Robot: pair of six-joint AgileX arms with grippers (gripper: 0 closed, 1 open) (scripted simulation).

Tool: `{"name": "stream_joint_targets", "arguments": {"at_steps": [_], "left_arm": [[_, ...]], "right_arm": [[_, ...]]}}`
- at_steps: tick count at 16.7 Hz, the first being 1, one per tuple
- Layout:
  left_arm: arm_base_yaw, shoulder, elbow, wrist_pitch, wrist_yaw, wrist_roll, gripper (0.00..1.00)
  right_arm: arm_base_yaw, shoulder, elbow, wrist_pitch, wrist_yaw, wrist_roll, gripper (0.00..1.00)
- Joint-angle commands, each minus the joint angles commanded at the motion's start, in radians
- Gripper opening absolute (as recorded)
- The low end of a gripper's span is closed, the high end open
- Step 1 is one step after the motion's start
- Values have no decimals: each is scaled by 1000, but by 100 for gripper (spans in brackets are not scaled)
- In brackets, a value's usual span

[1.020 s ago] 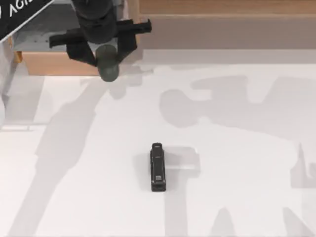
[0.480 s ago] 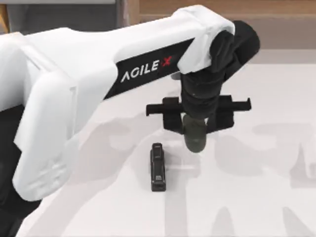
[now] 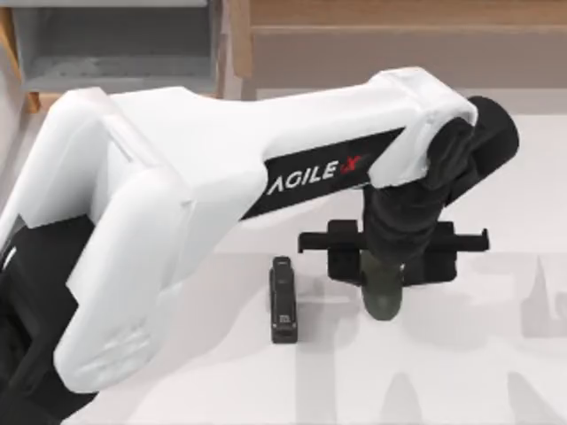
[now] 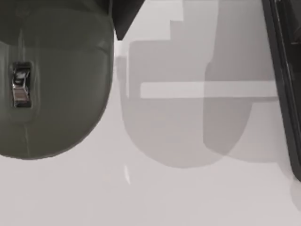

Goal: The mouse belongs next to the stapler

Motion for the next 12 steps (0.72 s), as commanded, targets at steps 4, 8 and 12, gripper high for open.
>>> {"name": "stream_joint_targets", "arguments": {"at_steps": [4, 8, 12], "left_arm": [[4, -4, 1, -1, 0, 2, 0], [3, -7, 10, 1, -4, 2, 0], [3, -14, 23, 8, -9, 2, 0]], "right_arm": [[0, 0, 0, 0, 0, 0, 100], [0, 0, 0, 0, 0, 0, 100], [0, 0, 0, 0, 0, 0, 100]]}}
